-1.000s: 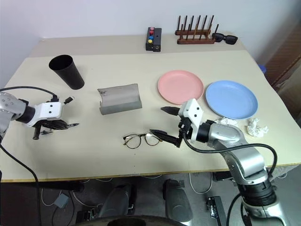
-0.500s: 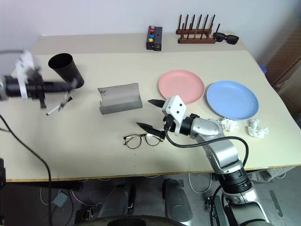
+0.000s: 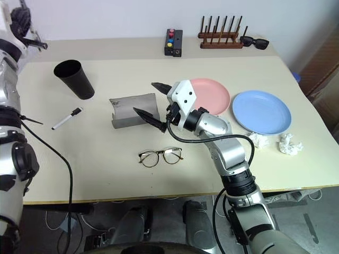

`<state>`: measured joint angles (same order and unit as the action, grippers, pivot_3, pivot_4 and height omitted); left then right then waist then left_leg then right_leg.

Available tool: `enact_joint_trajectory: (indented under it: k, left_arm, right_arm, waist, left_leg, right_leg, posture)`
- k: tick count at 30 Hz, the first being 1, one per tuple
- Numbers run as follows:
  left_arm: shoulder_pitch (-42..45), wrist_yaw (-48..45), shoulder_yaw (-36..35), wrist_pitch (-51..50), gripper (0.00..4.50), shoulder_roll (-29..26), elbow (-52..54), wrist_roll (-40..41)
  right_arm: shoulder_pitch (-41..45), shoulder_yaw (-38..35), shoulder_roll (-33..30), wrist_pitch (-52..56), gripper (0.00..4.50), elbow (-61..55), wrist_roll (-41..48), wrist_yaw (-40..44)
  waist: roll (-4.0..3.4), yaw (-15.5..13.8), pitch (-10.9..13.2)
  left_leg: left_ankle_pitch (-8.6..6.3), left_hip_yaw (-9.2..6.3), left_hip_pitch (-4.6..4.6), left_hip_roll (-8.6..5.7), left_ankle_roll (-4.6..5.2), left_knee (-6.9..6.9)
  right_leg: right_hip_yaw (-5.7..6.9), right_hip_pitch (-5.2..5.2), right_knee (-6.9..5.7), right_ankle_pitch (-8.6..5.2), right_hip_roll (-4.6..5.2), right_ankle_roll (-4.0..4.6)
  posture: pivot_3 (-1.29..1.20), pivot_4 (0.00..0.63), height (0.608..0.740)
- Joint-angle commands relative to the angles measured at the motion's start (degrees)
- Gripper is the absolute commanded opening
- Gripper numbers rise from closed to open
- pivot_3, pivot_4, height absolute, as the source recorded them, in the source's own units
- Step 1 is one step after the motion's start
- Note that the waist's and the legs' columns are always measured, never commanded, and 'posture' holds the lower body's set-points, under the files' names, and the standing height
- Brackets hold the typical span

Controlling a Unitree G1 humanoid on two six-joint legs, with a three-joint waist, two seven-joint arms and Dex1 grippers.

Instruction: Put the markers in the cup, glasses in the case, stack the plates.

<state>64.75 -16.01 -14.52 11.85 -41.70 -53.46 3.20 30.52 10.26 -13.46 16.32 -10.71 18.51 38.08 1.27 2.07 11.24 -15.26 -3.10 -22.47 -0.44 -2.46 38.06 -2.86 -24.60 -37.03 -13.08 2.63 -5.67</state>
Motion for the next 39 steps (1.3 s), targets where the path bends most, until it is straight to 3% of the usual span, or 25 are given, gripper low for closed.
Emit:
enact_joint_trajectory:
  k: [1, 10, 31, 34, 39]
  left_arm:
    - [2.87, 2.37, -1.03, 6.51, 0.03, 1.51, -3.66, 0.55]
    - [1.92, 2.01, -2.70, 7.71, 0.03, 5.60, -10.45, 3.73]
    - [-5.72, 2.71, -3.48, 7.69, 0.03, 8.68, -8.72, 5.93]
    - [-5.92, 2.98, -3.46, 7.66, 1.26, 8.83, -8.67, 5.95]
    - [-6.12, 3.10, -3.46, 7.64, 3.85, 9.03, -8.58, 5.97]
  right_arm:
    - [0.67, -0.51, 2.15, -1.60, 4.50, -2.06, 1.17, -0.66]
    - [-0.84, 0.47, 3.96, -1.35, 4.50, -4.00, 0.92, -1.04]
    - [-0.82, 0.02, 3.61, -1.29, 4.50, -4.19, 1.26, -1.13]
    - [-0.80, -0.01, 3.54, -1.24, 4.50, -4.23, 1.29, -1.08]
    - [-0.88, -0.10, 3.36, -1.19, 4.50, -4.29, 1.35, -0.99]
  waist:
    - [0.02, -0.24, -0.01]
    - [0.02, 0.20, -0.01]
    - [0.02, 0.31, -0.01]
    - [0.02, 0.33, -0.01]
    - [0.02, 0.39, -0.01]
  left_leg:
    - [0.00, -0.01, 0.00, -0.01, 0.00, 0.01]
    - [0.01, -0.04, -0.01, -0.02, -0.02, 0.01]
    - [0.01, -0.07, 0.01, -0.01, -0.02, -0.01]
    - [0.01, -0.08, 0.01, -0.01, -0.02, -0.01]
    - [0.01, -0.09, 0.01, -0.01, -0.02, -0.01]
  right_leg:
    - [0.01, 0.02, 0.01, 0.00, 0.00, 0.00]
    - [0.03, 0.02, 0.00, 0.00, -0.02, 0.00]
    - [0.04, 0.02, -0.01, 0.00, -0.03, 0.00]
    - [0.04, 0.02, 0.00, 0.00, -0.03, 0.00]
    - [0.05, 0.02, 0.00, 0.00, -0.03, 0.00]
  posture:
    - [0.00, 0.150, 0.735]
    - [0.00, 0.150, 0.735]
    - [0.00, 0.150, 0.735]
    - [0.00, 0.150, 0.735]
    - [0.00, 0.150, 0.735]
